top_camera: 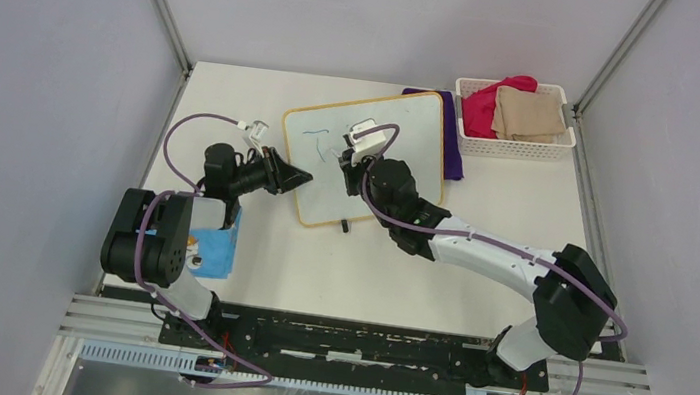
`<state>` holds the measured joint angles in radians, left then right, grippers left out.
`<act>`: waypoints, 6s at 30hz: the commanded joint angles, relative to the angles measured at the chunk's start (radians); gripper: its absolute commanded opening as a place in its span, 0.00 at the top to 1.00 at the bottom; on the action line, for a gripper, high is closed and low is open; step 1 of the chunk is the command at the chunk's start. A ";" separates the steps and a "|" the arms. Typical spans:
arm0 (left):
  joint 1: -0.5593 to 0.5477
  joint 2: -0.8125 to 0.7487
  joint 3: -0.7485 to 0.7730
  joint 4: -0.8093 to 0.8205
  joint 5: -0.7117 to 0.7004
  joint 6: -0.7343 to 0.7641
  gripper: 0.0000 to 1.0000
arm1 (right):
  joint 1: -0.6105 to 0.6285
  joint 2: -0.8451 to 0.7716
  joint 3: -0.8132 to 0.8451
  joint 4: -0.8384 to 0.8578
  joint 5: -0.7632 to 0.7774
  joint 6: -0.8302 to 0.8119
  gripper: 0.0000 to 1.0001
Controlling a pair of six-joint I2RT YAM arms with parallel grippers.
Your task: Write a sentence on the whiteboard
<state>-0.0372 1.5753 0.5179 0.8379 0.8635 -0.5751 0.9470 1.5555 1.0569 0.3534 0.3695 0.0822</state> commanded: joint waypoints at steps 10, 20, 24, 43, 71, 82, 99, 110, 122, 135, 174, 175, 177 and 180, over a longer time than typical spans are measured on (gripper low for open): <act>-0.014 -0.028 0.026 -0.019 -0.014 0.057 0.63 | -0.010 0.014 0.013 0.006 -0.010 0.017 1.00; -0.017 -0.031 0.028 -0.025 -0.016 0.061 0.63 | -0.024 0.001 -0.011 -0.015 0.000 0.022 1.00; -0.017 -0.031 0.028 -0.025 -0.015 0.061 0.63 | -0.029 -0.007 -0.019 -0.021 0.009 0.024 1.00; -0.020 -0.026 0.030 -0.031 -0.011 0.067 0.67 | -0.051 -0.025 0.005 -0.018 0.032 0.018 1.00; -0.024 -0.024 0.034 -0.048 -0.012 0.078 0.68 | -0.047 0.026 0.079 -0.038 -0.061 0.014 1.00; -0.027 -0.023 0.037 -0.060 -0.014 0.083 0.68 | -0.045 0.002 0.011 -0.050 -0.049 0.025 1.00; -0.028 -0.035 0.039 -0.084 -0.029 0.091 0.50 | -0.059 -0.127 0.012 -0.010 -0.026 0.024 1.00; -0.028 -0.033 0.047 -0.103 -0.031 0.103 0.51 | -0.089 -0.051 0.081 -0.015 -0.053 0.025 1.00; -0.030 -0.035 0.049 -0.111 -0.033 0.107 0.51 | -0.092 -0.012 0.096 -0.034 -0.046 0.029 1.00; -0.035 -0.035 0.053 -0.119 -0.034 0.113 0.52 | -0.096 -0.028 0.002 -0.039 -0.043 0.040 1.00; -0.043 -0.029 0.065 -0.179 -0.043 0.152 0.64 | -0.085 -0.052 0.037 0.006 -0.103 0.053 1.00; -0.043 -0.028 0.065 -0.179 -0.044 0.153 0.64 | -0.085 -0.047 0.038 0.005 -0.098 0.054 1.00; -0.044 -0.027 0.066 -0.180 -0.043 0.153 0.64 | -0.087 -0.041 0.041 0.007 -0.091 0.054 1.00; -0.044 -0.028 0.067 -0.180 -0.044 0.153 0.64 | -0.086 -0.030 0.050 0.005 -0.083 0.051 1.00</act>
<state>-0.0746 1.5677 0.5529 0.6586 0.8219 -0.4751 0.8574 1.5166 1.0492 0.3264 0.2665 0.1303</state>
